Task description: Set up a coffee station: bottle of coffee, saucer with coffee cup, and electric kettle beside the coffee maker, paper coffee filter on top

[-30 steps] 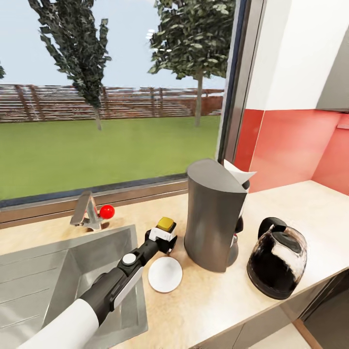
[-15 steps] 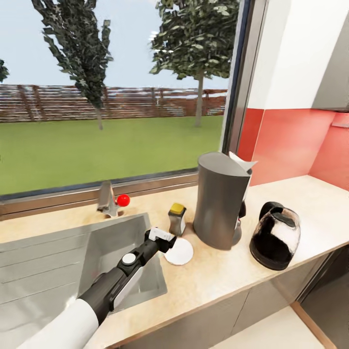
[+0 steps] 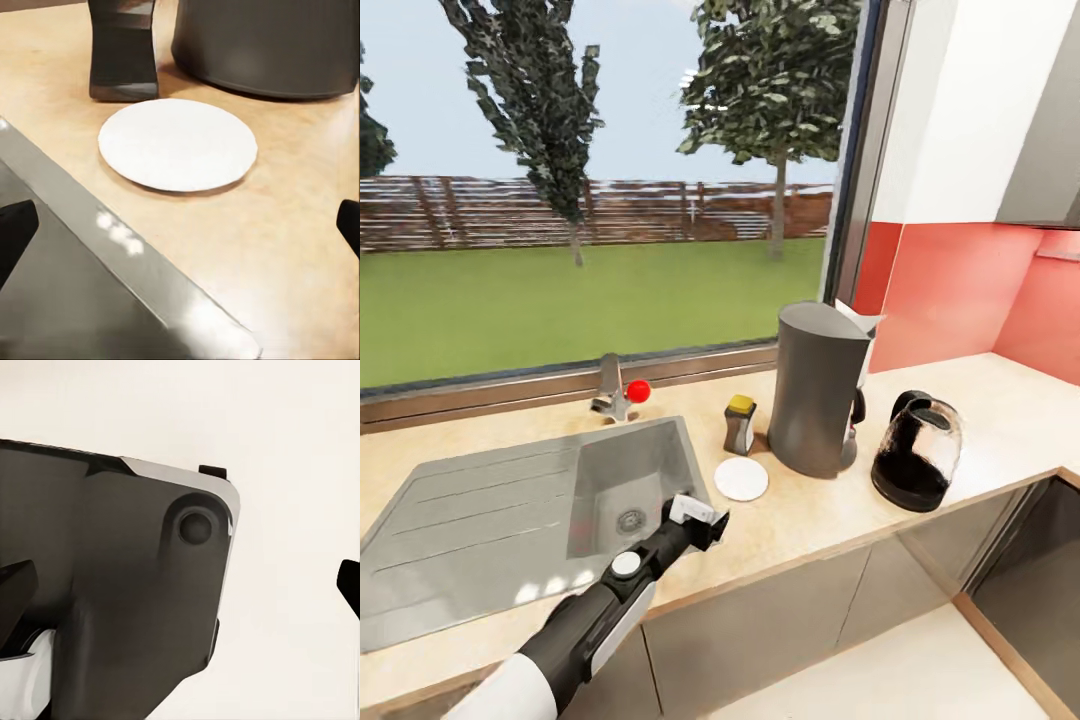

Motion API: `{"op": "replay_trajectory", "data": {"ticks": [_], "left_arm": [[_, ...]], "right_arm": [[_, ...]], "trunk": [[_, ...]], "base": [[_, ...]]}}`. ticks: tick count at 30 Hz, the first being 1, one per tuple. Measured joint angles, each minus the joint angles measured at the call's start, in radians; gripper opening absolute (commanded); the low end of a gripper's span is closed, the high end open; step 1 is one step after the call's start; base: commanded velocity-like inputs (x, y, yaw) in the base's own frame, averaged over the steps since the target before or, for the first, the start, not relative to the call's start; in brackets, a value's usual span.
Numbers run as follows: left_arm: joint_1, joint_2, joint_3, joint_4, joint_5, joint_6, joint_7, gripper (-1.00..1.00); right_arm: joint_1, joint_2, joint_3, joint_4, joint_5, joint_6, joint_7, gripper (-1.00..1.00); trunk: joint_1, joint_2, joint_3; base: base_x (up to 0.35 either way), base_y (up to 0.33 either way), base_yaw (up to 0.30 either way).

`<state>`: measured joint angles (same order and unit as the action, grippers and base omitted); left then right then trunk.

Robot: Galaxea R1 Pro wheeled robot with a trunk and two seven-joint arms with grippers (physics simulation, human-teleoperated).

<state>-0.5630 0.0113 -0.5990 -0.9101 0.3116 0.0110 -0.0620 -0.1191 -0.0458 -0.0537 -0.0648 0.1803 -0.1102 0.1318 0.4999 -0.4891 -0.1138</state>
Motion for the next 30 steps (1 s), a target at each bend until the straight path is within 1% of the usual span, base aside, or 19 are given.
{"op": "replay_trajectory", "data": {"ticks": [2, 5, 10, 14, 15, 16, 17, 18, 19, 20, 21, 22, 23, 24, 25, 27, 28, 29, 30], "left_arm": [[0.016, 0.000, 0.000, -0.002, -0.003, -0.028, 0.000, 1.00], [0.022, 0.000, 0.000, -0.002, -0.004, -0.053, -0.002, 1.00], [0.032, -0.001, -0.001, -0.002, -0.006, -0.066, -0.007, 1.00], [0.070, 0.000, 0.000, -0.003, -0.006, -0.074, -0.007, 1.00], [0.085, 0.000, 0.001, -0.002, -0.004, -0.087, -0.007, 1.00], [0.102, 0.002, 0.002, 0.002, -0.001, -0.115, -0.006, 1.00], [0.167, 0.004, 0.005, 0.022, 0.003, -0.208, 0.000, 1.00], [0.208, 0.004, 0.006, 0.040, 0.004, -0.230, 0.003, 1.00], [0.225, 0.003, 0.005, 0.064, 0.006, -0.249, 0.005, 1.00], [0.262, 0.000, 0.003, 0.138, 0.007, -0.290, 0.008, 1.00], [0.289, -0.002, 0.002, 0.179, 0.006, -0.302, 0.008, 1.00], [0.295, -0.005, 0.001, 0.197, 0.006, -0.307, 0.009, 1.00], [0.331, -0.028, -0.001, 0.286, 0.008, -0.319, 0.011, 1.00], [0.396, -0.044, -0.001, 0.341, 0.007, -0.321, 0.010, 1.00], [0.387, -0.049, 0.000, 0.362, 0.007, -0.321, 0.010, 1.00], [0.397, -0.062, 0.006, 0.452, 0.009, -0.319, 0.010, 1.00], [0.402, -0.065, 0.012, 0.527, 0.018, -0.318, 0.012, 1.00], [0.402, -0.066, 0.014, 0.557, 0.023, -0.318, 0.012, 1.00], [0.404, -0.067, 0.019, 0.602, 0.035, -0.316, 0.013, 1.00]], "right_arm": [[0.000, 0.000, 0.000, 0.000, 0.000, 0.000, 0.000, 1.00], [0.000, 0.000, 0.000, 0.000, 0.000, 0.000, 0.000, 1.00], [0.000, 0.000, 0.000, 0.000, 0.000, 0.000, 0.000, 1.00], [0.000, 0.000, 0.000, 0.000, 0.000, 0.000, 0.000, 1.00], [0.000, 0.000, 0.000, 0.000, 0.000, 0.000, 0.000, 1.00], [0.000, 0.000, 0.000, 0.000, 0.000, 0.000, 0.000, 1.00], [0.000, 0.000, 0.000, 0.000, 0.000, 0.000, 0.000, 1.00], [0.000, 0.000, 0.000, 0.000, 0.000, 0.000, 0.000, 1.00], [0.000, 0.001, 0.000, 0.000, 0.000, 0.000, 0.000, 1.00], [0.000, 0.001, 0.000, -0.001, 0.000, 0.000, 0.000, 1.00], [0.000, 0.001, 0.000, -0.001, 0.000, 0.001, 0.000, 1.00], [0.000, 0.001, 0.000, -0.001, 0.000, 0.001, 0.000, 1.00], [0.000, 0.003, 0.000, -0.001, 0.000, 0.001, 0.000, 1.00], [0.000, 0.004, 0.000, -0.001, 0.000, 0.001, 0.000, 1.00], [0.000, 0.004, 0.000, -0.001, 0.000, 0.001, 0.000, 1.00], [0.000, 0.004, 0.000, -0.002, 0.000, 0.001, 0.001, 1.00], [0.000, 0.005, 0.000, -0.003, 0.000, 0.002, 0.001, 1.00], [0.000, 0.005, 0.000, -0.003, 0.000, 0.002, 0.001, 1.00], [0.000, 0.005, 0.000, -0.003, 0.000, 0.001, 0.001, 1.00]], "trunk": [[0.000, 0.000, 0.000], [0.000, 0.000, 0.000], [0.000, 0.000, 0.000], [0.000, 0.000, 0.000], [0.000, 0.000, 0.000], [0.000, 0.000, 0.000], [-0.001, -0.001, 0.000], [0.000, 0.000, 0.000], [-0.001, 0.000, 0.000], [-0.001, 0.000, 0.000], [-0.001, 0.000, 0.000], [-0.001, 0.000, 0.000], [0.000, 0.000, 0.000], [-0.001, 0.000, 0.000], [0.000, 0.000, 0.000], [0.000, 0.000, 0.000], [-0.001, 0.000, 0.000], [0.000, 0.000, 0.000], [0.000, 0.000, 0.000]], "base": [[-0.288, -0.158, 0.269], [-0.281, -0.165, 0.276], [-0.277, -0.170, 0.279], [-0.279, -0.163, 0.279], [-0.176, -0.098, 0.279], [-0.029, -0.016, 0.279], [-0.019, -0.010, 0.279], [-0.012, -0.007, 0.279], [-0.004, -0.002, 0.279], [-0.003, -0.001, 0.279], [-0.002, -0.001, 0.279], [-0.001, 0.000, 0.279], [0.000, 0.000, 0.279], [0.000, 0.000, 0.279], [0.000, 0.000, 0.279], [0.000, 0.000, 0.279], [0.000, 0.000, 0.279], [0.000, 0.000, 0.279], [0.000, 0.000, 0.279]]}}
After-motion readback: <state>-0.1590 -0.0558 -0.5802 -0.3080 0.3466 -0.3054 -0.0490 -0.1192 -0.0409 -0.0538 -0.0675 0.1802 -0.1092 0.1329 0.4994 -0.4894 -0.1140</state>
